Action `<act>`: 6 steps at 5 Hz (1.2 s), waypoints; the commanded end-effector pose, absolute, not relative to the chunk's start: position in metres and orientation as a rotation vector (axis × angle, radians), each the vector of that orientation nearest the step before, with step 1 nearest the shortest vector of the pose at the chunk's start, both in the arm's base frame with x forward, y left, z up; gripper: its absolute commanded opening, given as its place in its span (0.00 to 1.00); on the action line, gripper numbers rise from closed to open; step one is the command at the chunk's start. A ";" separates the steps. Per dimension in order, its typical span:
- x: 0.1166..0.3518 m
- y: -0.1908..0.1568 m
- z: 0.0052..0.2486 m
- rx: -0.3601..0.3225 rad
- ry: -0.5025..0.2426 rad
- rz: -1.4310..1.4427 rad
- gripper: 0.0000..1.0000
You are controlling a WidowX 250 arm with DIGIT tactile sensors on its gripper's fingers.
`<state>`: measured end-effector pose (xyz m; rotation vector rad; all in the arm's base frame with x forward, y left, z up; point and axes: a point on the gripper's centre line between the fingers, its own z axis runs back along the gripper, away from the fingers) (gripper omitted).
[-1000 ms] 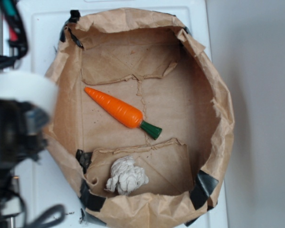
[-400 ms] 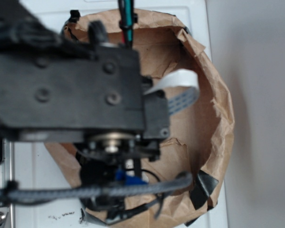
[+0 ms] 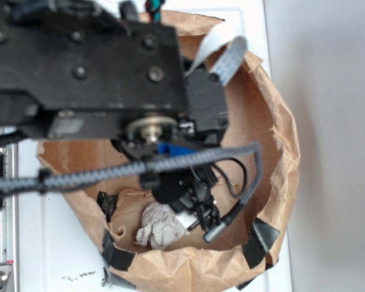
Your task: Grab the white paper.
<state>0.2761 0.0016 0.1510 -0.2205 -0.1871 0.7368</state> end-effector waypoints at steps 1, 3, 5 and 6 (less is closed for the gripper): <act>0.272 -0.010 0.134 -0.202 -0.108 0.944 1.00; 0.264 -0.025 0.104 -0.222 0.087 0.986 1.00; 0.262 -0.023 0.102 -0.388 0.050 0.935 1.00; 0.263 -0.023 0.098 -0.454 0.023 0.896 1.00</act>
